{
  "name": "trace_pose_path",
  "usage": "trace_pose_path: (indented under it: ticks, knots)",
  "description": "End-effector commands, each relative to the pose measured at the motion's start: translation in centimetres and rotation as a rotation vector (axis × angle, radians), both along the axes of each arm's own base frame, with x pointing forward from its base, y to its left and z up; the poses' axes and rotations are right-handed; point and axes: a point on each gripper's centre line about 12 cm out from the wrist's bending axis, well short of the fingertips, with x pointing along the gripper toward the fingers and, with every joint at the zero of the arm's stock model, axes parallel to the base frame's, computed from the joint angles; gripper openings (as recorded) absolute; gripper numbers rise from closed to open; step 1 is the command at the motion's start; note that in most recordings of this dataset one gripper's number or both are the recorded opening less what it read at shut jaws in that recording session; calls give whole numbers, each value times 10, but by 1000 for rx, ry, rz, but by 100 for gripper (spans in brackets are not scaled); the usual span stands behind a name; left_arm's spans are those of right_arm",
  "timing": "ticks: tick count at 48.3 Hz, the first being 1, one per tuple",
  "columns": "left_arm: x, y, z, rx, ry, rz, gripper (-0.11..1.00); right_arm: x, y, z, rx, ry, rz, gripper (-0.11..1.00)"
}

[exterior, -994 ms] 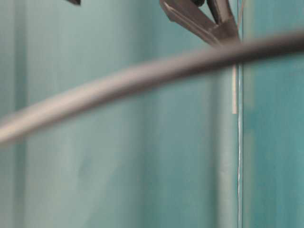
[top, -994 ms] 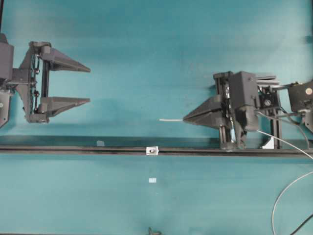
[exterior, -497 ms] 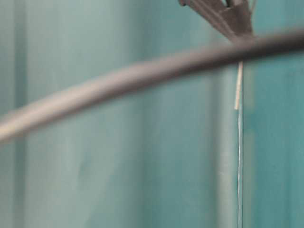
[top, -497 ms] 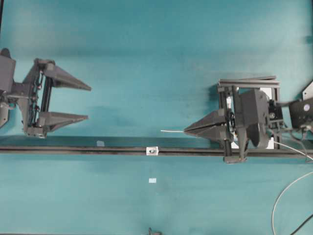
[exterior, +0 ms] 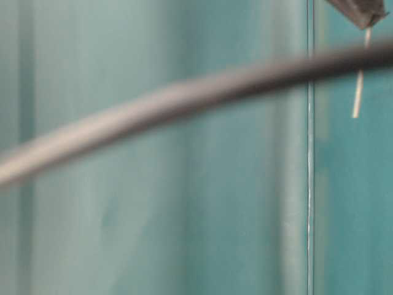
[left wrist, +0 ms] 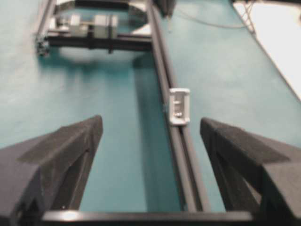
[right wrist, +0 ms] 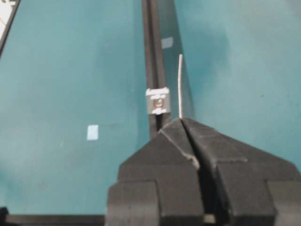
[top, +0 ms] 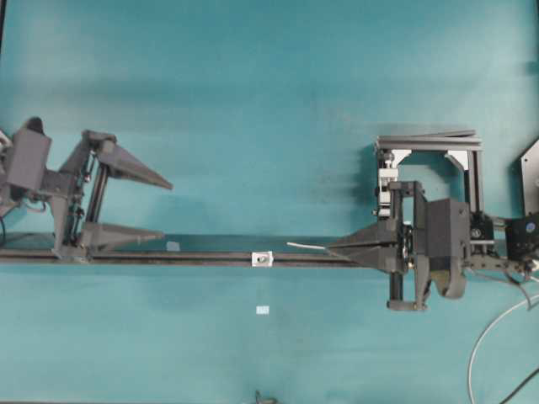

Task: Insert the wire through the hole in the metal fitting marked with a red label.
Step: 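Lower the wire tip along the rail toward the white fitting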

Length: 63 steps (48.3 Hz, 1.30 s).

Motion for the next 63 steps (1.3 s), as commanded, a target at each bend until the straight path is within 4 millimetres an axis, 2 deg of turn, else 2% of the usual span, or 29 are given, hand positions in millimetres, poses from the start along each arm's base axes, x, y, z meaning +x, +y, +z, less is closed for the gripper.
trace_pose_path:
  ticks: [1, 15, 27, 39, 63]
  knots:
    - [5, -6, -1, -4, -23, -15, 83, 0, 6, 1, -1, -16, 9, -1]
    - [16, -18, -27, -4, 52, -43, 82, -7, 14, -15, -14, 1, 0, -1]
    - [9, -23, -32, -3, 63, -66, 82, -17, 21, -27, -6, 12, -8, -1]
    - [0, -21, -39, 8, 97, -68, 82, -18, 21, -39, -11, 40, -14, -1]
    - [14, -25, -52, 25, 126, -68, 82, -14, 23, -50, -33, 57, -18, -1]
